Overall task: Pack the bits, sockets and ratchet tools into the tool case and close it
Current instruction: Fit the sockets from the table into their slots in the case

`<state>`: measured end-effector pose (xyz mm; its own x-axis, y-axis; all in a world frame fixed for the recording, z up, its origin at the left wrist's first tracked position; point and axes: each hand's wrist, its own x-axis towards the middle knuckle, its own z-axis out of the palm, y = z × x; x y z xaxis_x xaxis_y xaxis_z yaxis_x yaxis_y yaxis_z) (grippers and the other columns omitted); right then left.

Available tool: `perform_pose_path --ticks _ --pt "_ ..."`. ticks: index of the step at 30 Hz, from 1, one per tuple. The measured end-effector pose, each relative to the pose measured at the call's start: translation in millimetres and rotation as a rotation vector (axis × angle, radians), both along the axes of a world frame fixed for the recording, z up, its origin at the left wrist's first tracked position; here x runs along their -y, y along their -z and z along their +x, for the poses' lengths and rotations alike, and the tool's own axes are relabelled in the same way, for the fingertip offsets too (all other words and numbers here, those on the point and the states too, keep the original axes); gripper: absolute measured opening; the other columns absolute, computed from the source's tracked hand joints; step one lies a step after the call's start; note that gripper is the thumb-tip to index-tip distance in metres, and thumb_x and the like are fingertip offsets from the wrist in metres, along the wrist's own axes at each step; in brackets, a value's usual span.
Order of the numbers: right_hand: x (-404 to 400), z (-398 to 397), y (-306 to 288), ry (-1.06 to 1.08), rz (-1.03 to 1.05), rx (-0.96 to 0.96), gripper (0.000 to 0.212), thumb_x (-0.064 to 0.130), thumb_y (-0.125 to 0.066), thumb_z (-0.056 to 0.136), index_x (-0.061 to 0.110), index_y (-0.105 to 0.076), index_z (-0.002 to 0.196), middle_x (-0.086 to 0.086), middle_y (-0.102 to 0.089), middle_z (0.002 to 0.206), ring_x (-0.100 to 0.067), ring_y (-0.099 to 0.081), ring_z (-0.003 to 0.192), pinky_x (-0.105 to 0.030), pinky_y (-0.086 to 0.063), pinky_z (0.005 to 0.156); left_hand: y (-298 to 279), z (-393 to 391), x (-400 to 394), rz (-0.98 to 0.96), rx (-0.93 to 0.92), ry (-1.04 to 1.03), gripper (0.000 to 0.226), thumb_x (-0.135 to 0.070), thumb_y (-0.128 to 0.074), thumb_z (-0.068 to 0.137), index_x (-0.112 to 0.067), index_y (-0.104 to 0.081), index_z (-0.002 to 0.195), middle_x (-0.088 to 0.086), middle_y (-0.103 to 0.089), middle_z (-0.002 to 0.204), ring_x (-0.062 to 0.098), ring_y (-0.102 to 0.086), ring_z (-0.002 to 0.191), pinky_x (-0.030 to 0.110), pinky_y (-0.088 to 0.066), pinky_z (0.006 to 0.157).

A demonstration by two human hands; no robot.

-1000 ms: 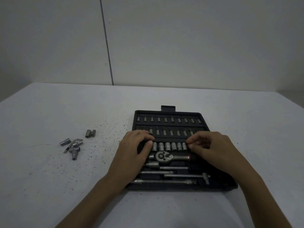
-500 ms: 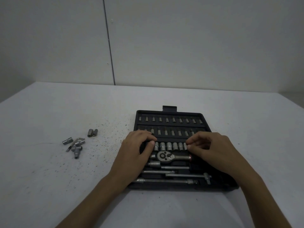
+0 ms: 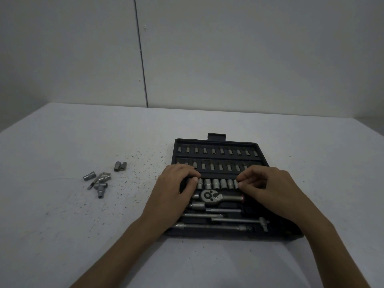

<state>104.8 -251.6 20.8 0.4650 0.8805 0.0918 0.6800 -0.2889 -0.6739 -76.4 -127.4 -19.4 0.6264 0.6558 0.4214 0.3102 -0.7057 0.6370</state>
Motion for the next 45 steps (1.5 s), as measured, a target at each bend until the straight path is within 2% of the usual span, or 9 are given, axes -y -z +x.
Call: perform_pose_path --ticks 7,15,23,26,28,31,35,41,45 --pt "0 0 0 -0.018 0.002 0.002 0.010 0.019 -0.073 0.079 0.026 -0.067 0.082 0.011 -0.068 0.075 0.007 -0.061 0.070 0.000 -0.042 0.061 1 0 -1 0.008 -0.005 0.004 0.014 -0.018 -0.056 0.091 -0.021 -0.067 0.099 -0.015 -0.059 0.103 0.000 -0.049 0.104 0.002 -0.029 0.089" --pt "1 0 0 -0.040 -0.016 0.038 0.009 0.020 -0.072 0.081 0.026 -0.067 0.085 0.012 -0.067 0.077 0.008 -0.060 0.072 0.000 -0.042 0.061 1 0 0 0.041 -0.014 0.013 0.014 -0.019 -0.055 0.092 -0.021 -0.066 0.101 -0.014 -0.059 0.103 0.003 -0.049 0.105 0.012 -0.033 0.092" --pt "-4 -12 -2 -0.068 0.019 0.094 0.012 0.022 -0.069 0.083 0.032 -0.064 0.083 0.015 -0.064 0.074 0.006 -0.058 0.072 -0.004 -0.042 0.060 -3 -8 1 0.068 -0.049 0.018 0.015 -0.022 -0.053 0.093 -0.020 -0.064 0.103 -0.011 -0.061 0.105 0.002 -0.048 0.105 -0.001 -0.026 0.087" --pt "-11 -21 -3 -0.108 0.028 0.127 0.012 0.026 -0.067 0.084 0.036 -0.062 0.087 0.018 -0.065 0.081 0.006 -0.059 0.077 -0.009 -0.043 0.066 -4 -14 -1 0.074 -0.051 0.002 0.016 -0.023 -0.052 0.093 -0.021 -0.063 0.104 -0.011 -0.060 0.105 0.002 -0.048 0.104 0.007 -0.031 0.088" --pt "-17 -29 -4 -0.144 0.048 0.144 0.012 0.026 -0.066 0.085 0.037 -0.062 0.090 0.020 -0.064 0.087 0.007 -0.059 0.084 -0.010 -0.044 0.073 -6 -19 -2 0.082 -0.058 -0.024 0.016 -0.024 -0.051 0.094 -0.022 -0.062 0.105 -0.012 -0.060 0.105 0.002 -0.049 0.102 0.013 -0.034 0.089" --pt "-29 -44 -4 -0.191 0.071 0.155 0.012 0.027 -0.065 0.085 0.033 -0.064 0.095 0.019 -0.063 0.094 0.006 -0.059 0.090 -0.020 -0.049 0.083 -8 -28 -6 0.090 -0.065 -0.075 0.015 -0.024 -0.050 0.094 -0.022 -0.062 0.103 -0.012 -0.061 0.103 0.004 -0.049 0.101 0.017 -0.036 0.086" --pt "-48 -71 -6 -0.281 0.086 0.216 0.013 0.028 -0.061 0.087 0.031 -0.066 0.099 0.018 -0.060 0.095 0.000 -0.056 0.092 -0.023 -0.049 0.082 -8 -44 -15 0.116 -0.078 -0.170 0.019 -0.028 -0.046 0.094 -0.022 -0.062 0.103 -0.011 -0.061 0.102 0.005 -0.049 0.100 0.018 -0.034 0.080" --pt "-77 -109 -2 -0.391 0.087 0.294 0.019 0.030 -0.055 0.091 0.028 -0.064 0.108 0.010 -0.061 0.103 -0.002 -0.050 0.089 -0.022 -0.045 0.081 -8 -72 -36 0.119 -0.151 -0.400 0.021 -0.019 -0.049 0.094 -0.015 -0.061 0.111 0.000 -0.062 0.111 0.014 -0.051 0.106 0.024 -0.039 0.085" --pt "-91 -125 3 -0.410 0.082 0.353 0.022 0.028 -0.050 0.093 0.026 -0.062 0.112 0.007 -0.060 0.111 -0.009 -0.049 0.104 -0.025 -0.040 0.085 -9 -90 -51 0.115 -0.171 -0.520 0.019 -0.012 -0.049 0.093 -0.011 -0.062 0.106 0.004 -0.064 0.103 0.015 -0.051 0.092 0.023 -0.039 0.073"
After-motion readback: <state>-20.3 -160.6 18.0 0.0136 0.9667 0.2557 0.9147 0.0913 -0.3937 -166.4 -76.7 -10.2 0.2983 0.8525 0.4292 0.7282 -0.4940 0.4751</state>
